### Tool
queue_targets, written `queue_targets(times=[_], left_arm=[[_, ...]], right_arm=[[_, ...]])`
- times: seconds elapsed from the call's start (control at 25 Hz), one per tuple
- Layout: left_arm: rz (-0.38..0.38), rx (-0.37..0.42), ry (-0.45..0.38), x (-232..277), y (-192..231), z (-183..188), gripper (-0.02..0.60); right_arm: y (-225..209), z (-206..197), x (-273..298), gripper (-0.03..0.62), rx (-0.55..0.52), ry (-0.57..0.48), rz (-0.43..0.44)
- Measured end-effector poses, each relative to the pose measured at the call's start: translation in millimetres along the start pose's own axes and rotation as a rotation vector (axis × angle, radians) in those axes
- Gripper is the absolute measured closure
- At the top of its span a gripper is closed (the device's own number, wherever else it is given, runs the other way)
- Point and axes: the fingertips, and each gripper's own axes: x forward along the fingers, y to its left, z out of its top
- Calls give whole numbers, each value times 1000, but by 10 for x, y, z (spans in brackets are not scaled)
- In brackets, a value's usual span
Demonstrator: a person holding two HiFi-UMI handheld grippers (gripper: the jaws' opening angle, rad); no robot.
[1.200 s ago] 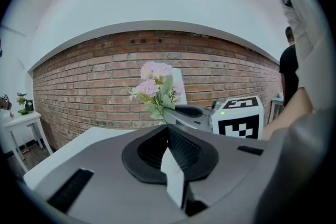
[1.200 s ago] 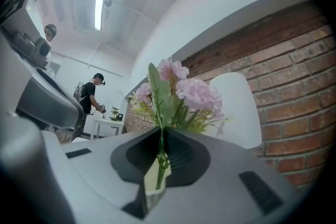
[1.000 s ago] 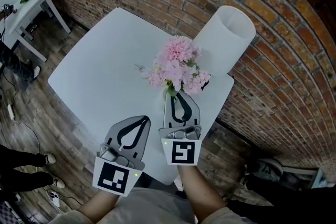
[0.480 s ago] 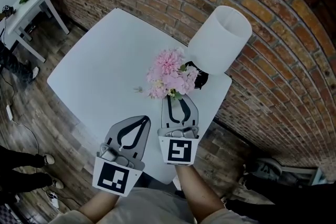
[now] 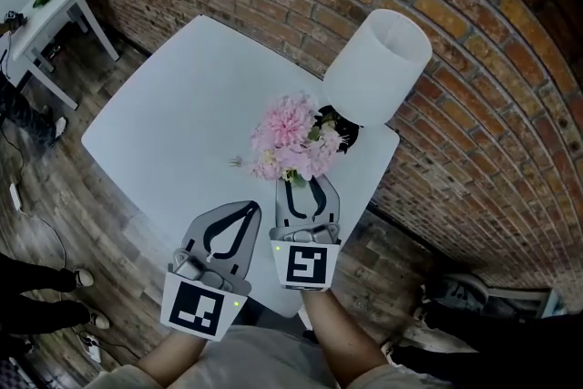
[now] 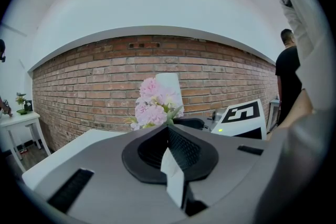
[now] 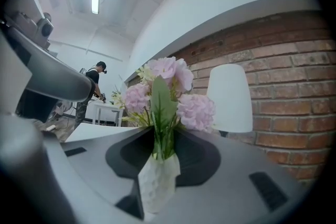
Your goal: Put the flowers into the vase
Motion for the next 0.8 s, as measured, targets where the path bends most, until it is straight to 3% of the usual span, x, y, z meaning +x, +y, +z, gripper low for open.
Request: queue_targets(times=[0.8], left_arm=[[-2, -16, -22, -152, -70, 33, 574]], right_arm=[[0, -169, -289, 480, 65, 67, -56]])
